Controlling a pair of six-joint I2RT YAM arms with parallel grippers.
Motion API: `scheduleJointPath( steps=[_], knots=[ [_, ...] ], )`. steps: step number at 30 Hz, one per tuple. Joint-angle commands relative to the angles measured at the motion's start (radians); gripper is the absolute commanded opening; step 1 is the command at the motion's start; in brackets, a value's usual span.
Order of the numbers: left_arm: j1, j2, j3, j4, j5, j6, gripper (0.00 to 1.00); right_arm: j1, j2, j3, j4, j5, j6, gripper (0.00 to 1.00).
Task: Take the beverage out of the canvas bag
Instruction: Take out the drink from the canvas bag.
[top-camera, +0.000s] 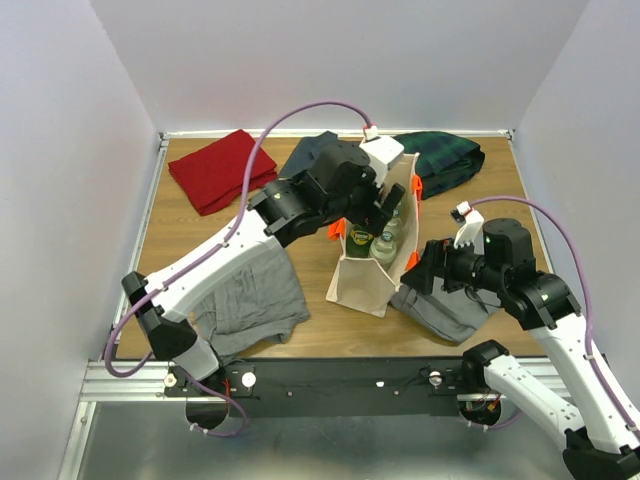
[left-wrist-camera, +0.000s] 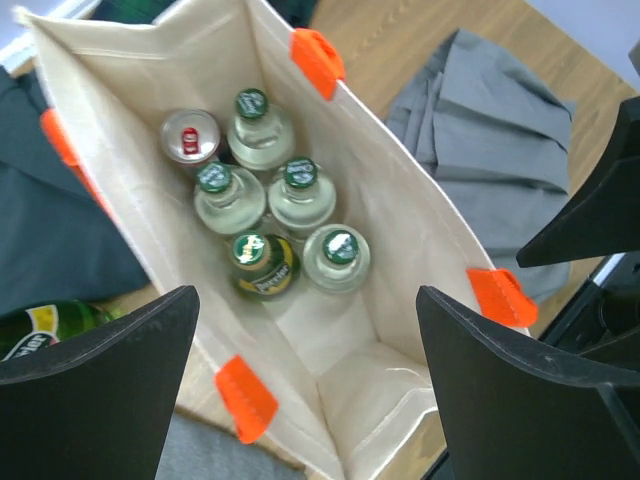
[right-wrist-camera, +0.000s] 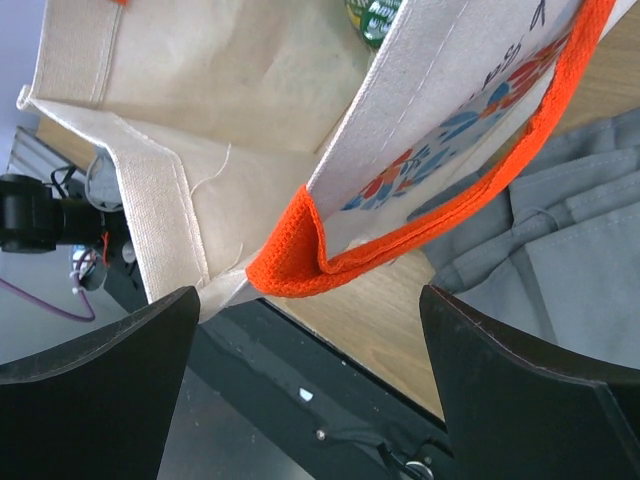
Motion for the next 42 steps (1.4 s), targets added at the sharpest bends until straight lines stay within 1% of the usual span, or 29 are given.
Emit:
scheduleJointPath(
  steps=[1, 7, 17, 24, 37, 42],
  knots=[
    [-0.04, 0.07, 0.082, -0.062, -0.032, -0.013, 0.99, 0.004, -0.012, -0.007, -0.101, -0.059, -0.037, 1.0],
    [-0.073, 0.128, 0.128, -0.085, -0.048, -0.021, 0.99, 0.004, -0.023, -0.007, -0.127, -0.072, -0.031, 1.0],
    [-0.079, 0.185, 0.077, -0.079, -0.107, -0.06, 0.99, 0.004, -0.038, -0.016, -0.135, -0.078, -0.005, 1.0],
    [-0.079, 0.242, 0.062, -0.03, -0.121, -0.082, 0.99, 0.004, -0.055, -0.021, -0.126, -0.049, 0.003, 1.0],
    [-0.011, 0.283, 0.076, -0.014, -0.132, -0.097, 0.99, 0.004, -0.097, -0.02, -0.12, -0.006, 0.017, 1.0],
    [0.028, 0.282, 0.056, -0.01, -0.094, -0.125, 0.99, 0.004, -0.1, -0.021, -0.118, 0.004, 0.021, 1.0]
  ],
)
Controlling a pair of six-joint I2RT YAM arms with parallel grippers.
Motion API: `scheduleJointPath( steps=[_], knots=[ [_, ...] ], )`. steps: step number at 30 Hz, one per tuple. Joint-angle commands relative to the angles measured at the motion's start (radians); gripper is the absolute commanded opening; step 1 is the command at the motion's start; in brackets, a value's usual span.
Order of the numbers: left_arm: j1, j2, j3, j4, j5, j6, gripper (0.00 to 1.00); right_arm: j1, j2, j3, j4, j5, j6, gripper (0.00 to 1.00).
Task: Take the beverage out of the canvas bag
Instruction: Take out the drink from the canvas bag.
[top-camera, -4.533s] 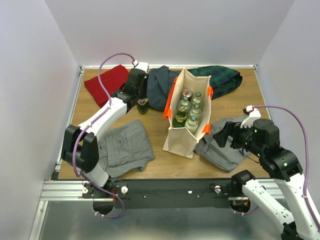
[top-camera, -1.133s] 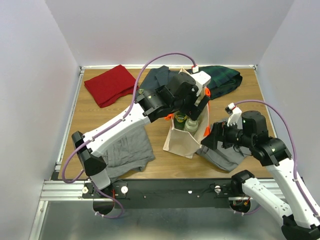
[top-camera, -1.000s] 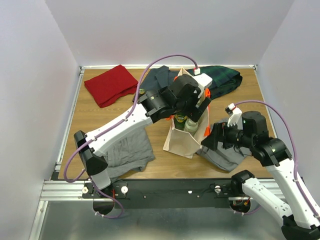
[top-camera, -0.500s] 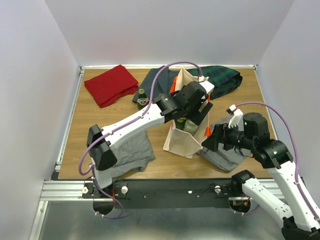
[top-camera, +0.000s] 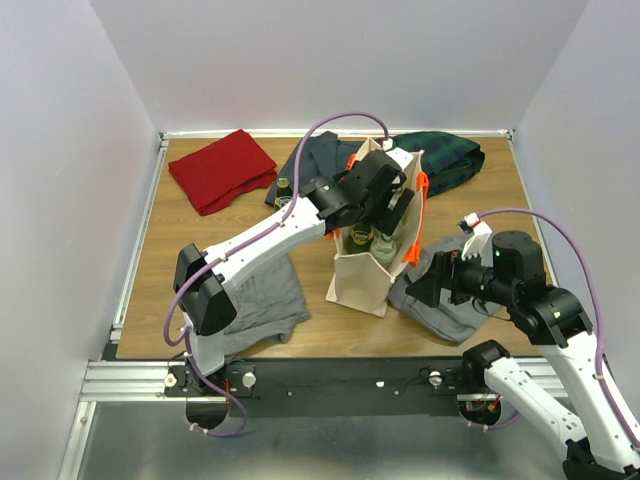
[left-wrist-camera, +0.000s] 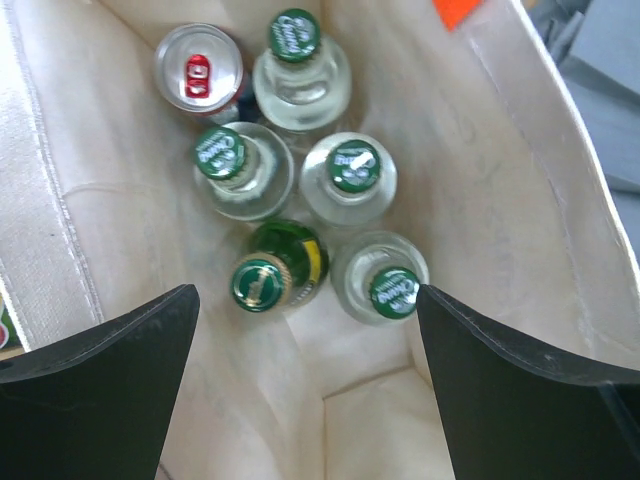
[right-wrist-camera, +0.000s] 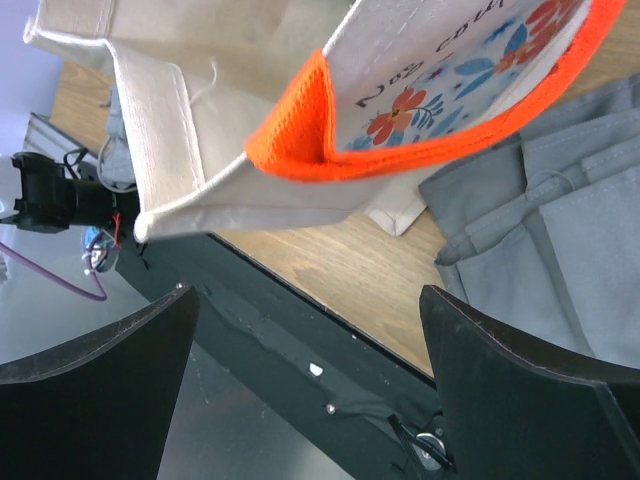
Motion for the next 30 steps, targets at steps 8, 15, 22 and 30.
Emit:
scheduleJointPath(
  steps=[8, 15, 22, 30],
  knots=[
    [0.046, 0.009, -0.037, 0.03, 0.049, -0.052, 0.87, 0.004, -0.015, -0.013, -0.034, 0.027, 0.007, 1.0],
    [0.046, 0.02, -0.054, 0.03, 0.071, -0.051, 0.74, 0.004, -0.02, -0.014, -0.034, 0.035, 0.011, 1.0],
    [0.046, 0.038, -0.06, 0.018, 0.016, -0.064, 0.74, 0.004, -0.023, -0.013, -0.032, 0.041, 0.013, 1.0],
    [0.046, 0.066, -0.04, 0.007, 0.006, -0.068, 0.74, 0.003, -0.027, -0.014, -0.031, 0.042, 0.014, 1.0]
  ],
)
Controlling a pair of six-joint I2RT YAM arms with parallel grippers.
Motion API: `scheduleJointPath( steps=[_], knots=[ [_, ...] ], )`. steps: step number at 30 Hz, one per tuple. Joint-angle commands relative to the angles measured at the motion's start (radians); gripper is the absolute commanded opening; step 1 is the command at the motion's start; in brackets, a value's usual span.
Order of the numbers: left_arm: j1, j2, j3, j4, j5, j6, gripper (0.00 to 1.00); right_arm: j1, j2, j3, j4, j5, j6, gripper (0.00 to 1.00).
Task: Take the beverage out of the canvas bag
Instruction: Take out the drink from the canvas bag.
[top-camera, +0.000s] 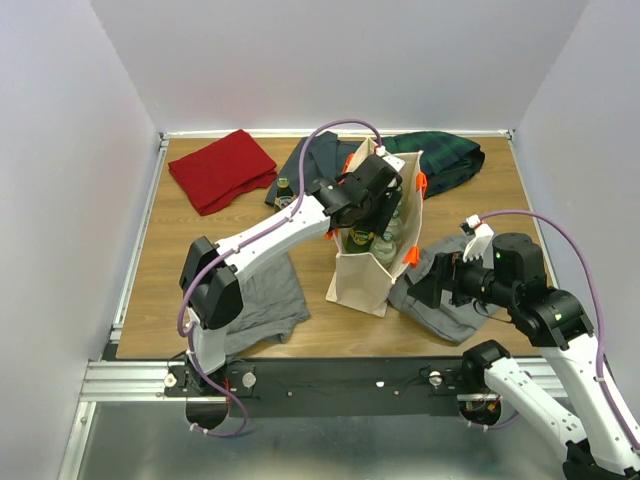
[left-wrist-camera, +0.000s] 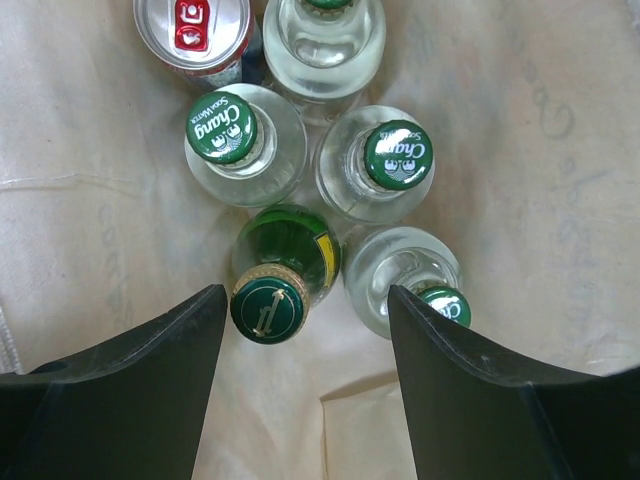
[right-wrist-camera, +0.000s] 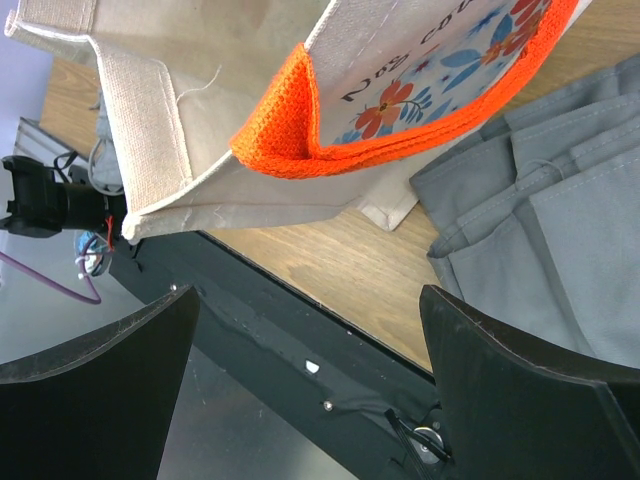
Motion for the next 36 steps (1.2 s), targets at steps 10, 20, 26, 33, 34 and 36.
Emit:
scheduleJointPath(
  steps=[10, 20, 26, 33, 34, 36],
  knots=[
    [0.005, 0.026, 0.016, -0.012, -0.068, -0.024, 0.61, 0.004, -0.022, -0.013, -0.003, 0.023, 0.006, 1.0],
    [0.013, 0.04, 0.027, -0.026, -0.071, -0.026, 0.61, 0.004, -0.025, -0.013, -0.003, 0.026, 0.006, 1.0],
    [0.015, 0.044, 0.028, -0.012, -0.071, -0.027, 0.6, 0.003, -0.031, -0.015, -0.003, 0.031, 0.009, 1.0],
    [0.028, 0.058, 0.053, -0.019, -0.051, -0.035, 0.54, 0.004, -0.037, -0.015, 0.0, 0.037, 0.011, 1.0],
    [0.03, 0.06, 0.054, -0.021, -0.056, -0.035, 0.54, 0.004, -0.037, -0.015, -0.001, 0.039, 0.011, 1.0],
    [0.031, 0.058, 0.056, -0.021, -0.056, -0.038, 0.51, 0.004, -0.038, -0.015, 0.0, 0.039, 0.012, 1.0]
  ],
)
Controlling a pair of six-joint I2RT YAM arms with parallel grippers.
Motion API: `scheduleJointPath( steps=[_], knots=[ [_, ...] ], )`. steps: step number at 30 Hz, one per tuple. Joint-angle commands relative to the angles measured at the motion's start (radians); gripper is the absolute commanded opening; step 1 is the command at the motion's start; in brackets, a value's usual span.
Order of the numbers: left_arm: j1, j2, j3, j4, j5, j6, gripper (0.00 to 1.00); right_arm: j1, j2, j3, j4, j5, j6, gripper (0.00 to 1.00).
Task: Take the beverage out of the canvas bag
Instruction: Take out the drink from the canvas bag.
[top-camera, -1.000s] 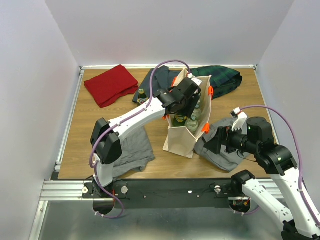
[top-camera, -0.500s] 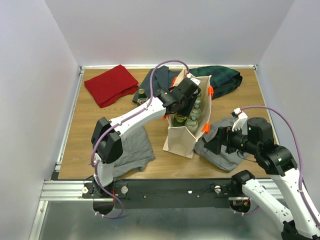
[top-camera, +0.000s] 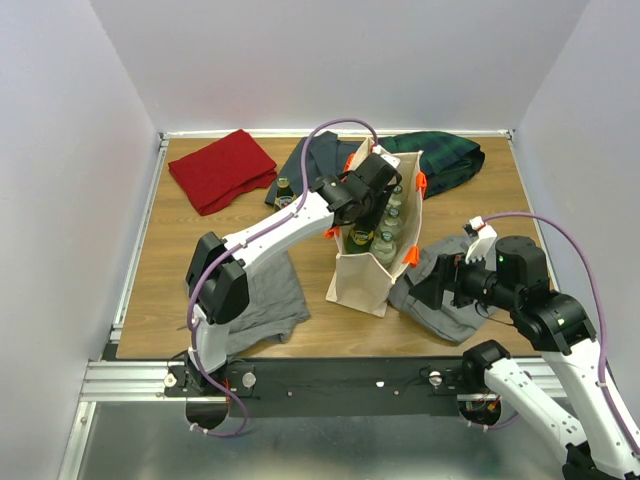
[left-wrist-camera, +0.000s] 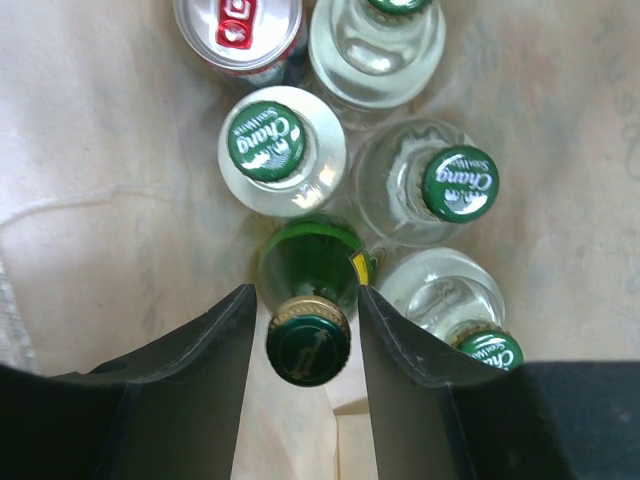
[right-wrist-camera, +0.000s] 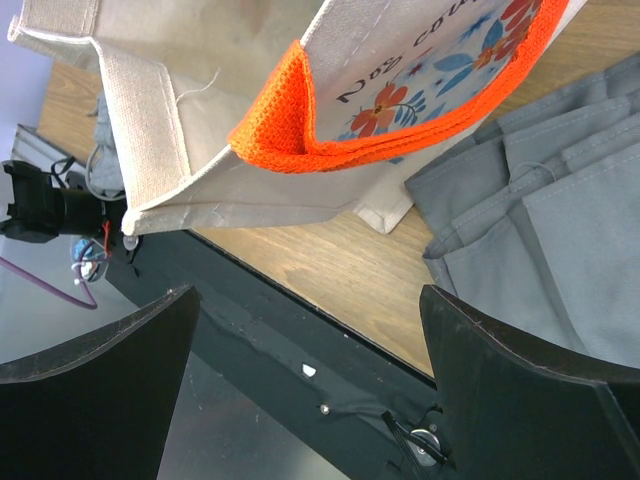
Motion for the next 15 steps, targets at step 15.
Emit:
scheduleJointPath(
  steps=[15],
  knots=[
    [0.012, 0.002, 0.013, -0.008, -0.002, -0.013, 0.52, 0.004, -0.019, -0.011, -0.002, 0.029, 0.014, 1.0]
  ],
)
